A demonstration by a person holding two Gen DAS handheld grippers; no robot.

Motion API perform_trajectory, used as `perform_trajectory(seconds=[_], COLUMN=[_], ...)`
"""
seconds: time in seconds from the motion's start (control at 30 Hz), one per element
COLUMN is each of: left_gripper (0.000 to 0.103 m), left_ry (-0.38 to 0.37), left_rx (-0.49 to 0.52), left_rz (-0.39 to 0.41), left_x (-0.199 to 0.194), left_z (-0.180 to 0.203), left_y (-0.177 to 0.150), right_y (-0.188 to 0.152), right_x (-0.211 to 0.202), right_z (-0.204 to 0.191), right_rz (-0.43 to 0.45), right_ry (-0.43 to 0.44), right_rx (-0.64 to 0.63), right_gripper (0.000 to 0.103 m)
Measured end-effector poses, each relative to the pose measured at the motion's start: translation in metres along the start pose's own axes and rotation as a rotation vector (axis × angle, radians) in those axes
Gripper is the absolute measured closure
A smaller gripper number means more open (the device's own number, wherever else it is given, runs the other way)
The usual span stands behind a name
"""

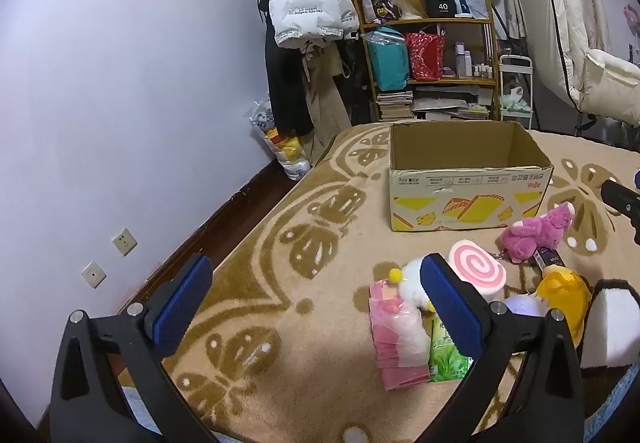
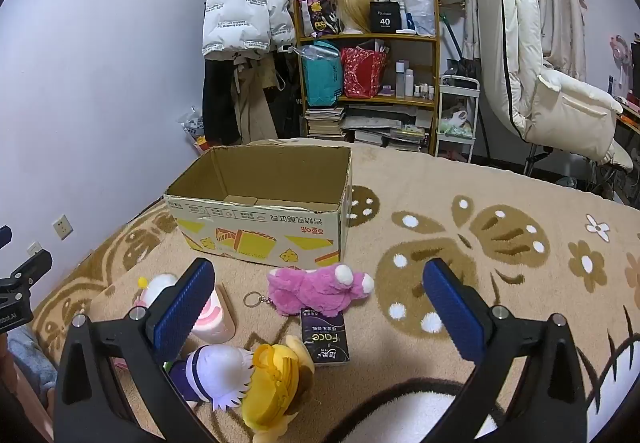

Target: Organize soft objects

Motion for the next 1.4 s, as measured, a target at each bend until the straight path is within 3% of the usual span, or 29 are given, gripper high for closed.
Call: perform_trajectory(seconds=[1.4], left_gripper=[0.0], left_ry=[0.003], left_rx=[-0.003], left_rz=[-0.015], left_x=[0.0048], left_z=[-0.0027], left_y=[-0.0032], right_y=[-0.0015], right_x=[0.0026], right_z=[0.0012], right_rz=[-0.004], right_ry=[-0.002], right_rx=[-0.001], right_gripper=[0.0])
Point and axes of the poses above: each gripper's, at about its wrist camera, not at the fingertips, and x roughly the way its jaws point, z to its right, y to its top, the point moved 6 cm from there along x, roughly the way its jaws point, and after that the axes turned 10 degrees about x, right-handed, at the moved point
